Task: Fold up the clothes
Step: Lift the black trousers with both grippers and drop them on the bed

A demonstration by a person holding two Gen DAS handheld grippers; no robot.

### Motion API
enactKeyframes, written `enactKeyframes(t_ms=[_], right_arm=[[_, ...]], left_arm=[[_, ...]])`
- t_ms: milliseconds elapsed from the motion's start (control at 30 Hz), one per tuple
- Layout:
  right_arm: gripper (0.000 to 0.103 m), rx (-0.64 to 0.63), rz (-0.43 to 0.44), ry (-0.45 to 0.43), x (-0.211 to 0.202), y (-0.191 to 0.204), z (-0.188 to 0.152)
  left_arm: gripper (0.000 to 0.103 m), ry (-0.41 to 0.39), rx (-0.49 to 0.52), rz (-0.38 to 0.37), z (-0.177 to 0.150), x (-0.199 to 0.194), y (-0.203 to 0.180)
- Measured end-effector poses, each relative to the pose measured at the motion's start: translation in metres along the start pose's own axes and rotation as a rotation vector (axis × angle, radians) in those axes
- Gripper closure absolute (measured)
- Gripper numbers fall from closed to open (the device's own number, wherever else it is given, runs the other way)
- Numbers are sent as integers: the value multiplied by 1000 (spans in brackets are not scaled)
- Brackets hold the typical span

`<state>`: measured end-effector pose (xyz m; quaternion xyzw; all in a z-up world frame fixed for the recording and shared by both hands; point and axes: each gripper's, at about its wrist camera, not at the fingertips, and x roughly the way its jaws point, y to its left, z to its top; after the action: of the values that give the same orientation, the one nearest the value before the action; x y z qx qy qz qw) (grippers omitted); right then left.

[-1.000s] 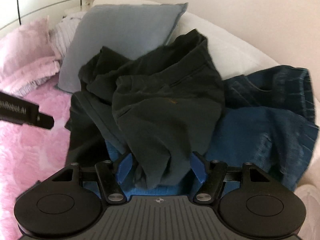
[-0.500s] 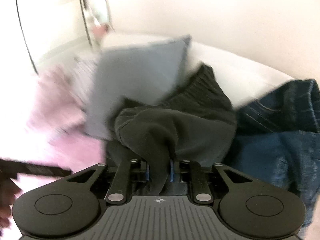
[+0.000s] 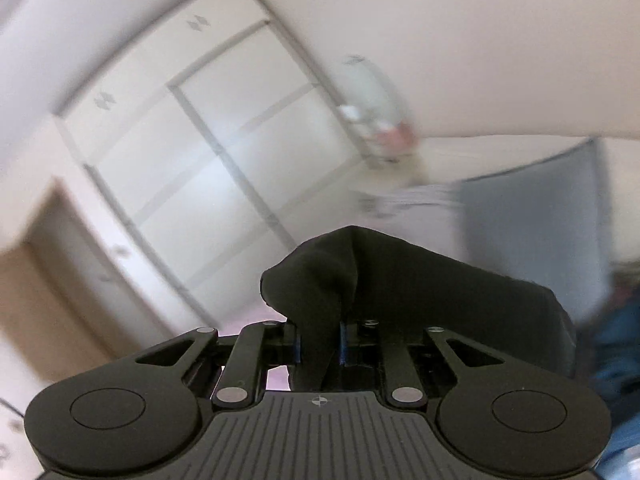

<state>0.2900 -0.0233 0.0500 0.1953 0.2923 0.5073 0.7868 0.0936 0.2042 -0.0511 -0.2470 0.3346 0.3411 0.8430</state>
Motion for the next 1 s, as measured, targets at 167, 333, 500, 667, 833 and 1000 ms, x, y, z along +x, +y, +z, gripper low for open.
enactKeyframes(t_ms=[167,333,500,667,833,1000], right_arm=[[88,34,245,-15,3,123,-19],[88,110,445,-42,-1,238,-31],[88,190,548,-100,-17,320,-45],[85,183,368,94,-33,303,-101],[57,-46,-135,611,-19,208,-219],[57,-47,-333,866,-40,118,-281]], left_arm=[[37,-113,-116,116,-22,-98,111],[37,-230,-218,232,-51,-199,206],[36,-327,-311,346,-83,-289,283],[36,-278,-342,440,-118,-315,319],[36,-126,-341,494,-180,-314,331],[36,19,-338,532,-240,-310,315]])
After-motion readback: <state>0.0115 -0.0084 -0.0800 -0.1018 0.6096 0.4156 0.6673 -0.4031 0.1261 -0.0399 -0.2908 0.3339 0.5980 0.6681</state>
